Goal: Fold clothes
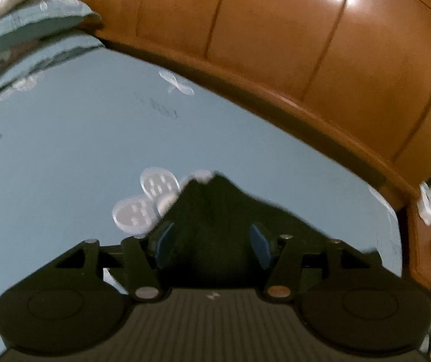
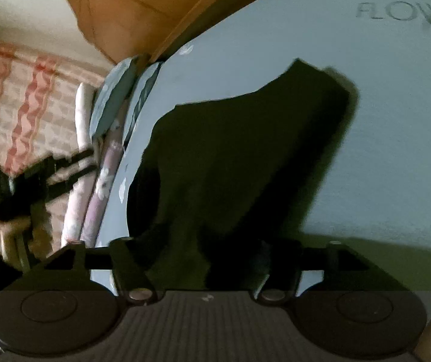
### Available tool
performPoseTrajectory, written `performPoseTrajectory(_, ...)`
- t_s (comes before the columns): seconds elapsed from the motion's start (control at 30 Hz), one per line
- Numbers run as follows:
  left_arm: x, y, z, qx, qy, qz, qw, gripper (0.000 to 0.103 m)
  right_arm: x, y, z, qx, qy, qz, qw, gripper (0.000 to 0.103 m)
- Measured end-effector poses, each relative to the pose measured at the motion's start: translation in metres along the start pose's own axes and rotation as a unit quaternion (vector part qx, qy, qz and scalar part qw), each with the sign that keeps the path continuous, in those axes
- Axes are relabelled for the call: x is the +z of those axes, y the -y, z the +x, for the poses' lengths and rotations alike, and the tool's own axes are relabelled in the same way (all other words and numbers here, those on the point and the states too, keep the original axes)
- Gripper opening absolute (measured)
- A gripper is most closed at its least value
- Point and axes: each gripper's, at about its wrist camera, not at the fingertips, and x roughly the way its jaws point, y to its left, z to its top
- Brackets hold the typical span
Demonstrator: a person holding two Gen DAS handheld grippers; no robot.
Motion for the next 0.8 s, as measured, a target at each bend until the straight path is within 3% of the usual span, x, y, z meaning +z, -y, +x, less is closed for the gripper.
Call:
performPoseTrajectory(0.2, -0.068, 0.015, -0.005, -0.047, -0.023, 0.014, 0.9985, 0.057, 0.012, 0.018, -0.008, 0.010, 0.033, 0.042, 0.999, 0.076)
performPoseTrajectory(0.33, -0.111, 0.017, -0.013, -0.054, -0.028, 0.001, 0.9981, 0.057, 0.021, 0.026, -0.006, 0.013, 0.057, 0.056, 0.997, 0.075)
performPoseTrajectory(0.4, -0.128, 0.014, -0.019, -0.046, -0.029, -0.010, 0.9985, 0.057, 0.024, 0.026, -0.006, 0.000, 0.073, 0.045, 0.996, 0.065)
performPoseTrajectory(0.47, -0.142, 0.011, -0.028, -0.038, -0.025, -0.022, 0.9987, 0.057, 0.028, 0.022, -0.006, -0.028, 0.082, 0.018, 0.996, 0.037)
performPoseTrajectory(0.53, -0.152, 0.007, -0.038, -0.030, -0.019, -0.037, 0.9987, 0.058, 0.035, 0.016, -0.005, -0.044, 0.086, -0.001, 0.995, 0.023)
performPoseTrajectory(0.6, -0.162, 0.003, -0.048, -0.010, -0.008, -0.055, 0.9984, 0.058, 0.042, 0.006, -0.005, -0.057, 0.091, -0.029, 0.994, 0.018)
performPoseTrajectory(0.8, -0.180, -0.005, -0.070, 0.018, 0.013, -0.075, 0.9969, 0.060, 0.046, -0.019, -0.004, -0.134, 0.085, -0.129, 0.979, 0.018)
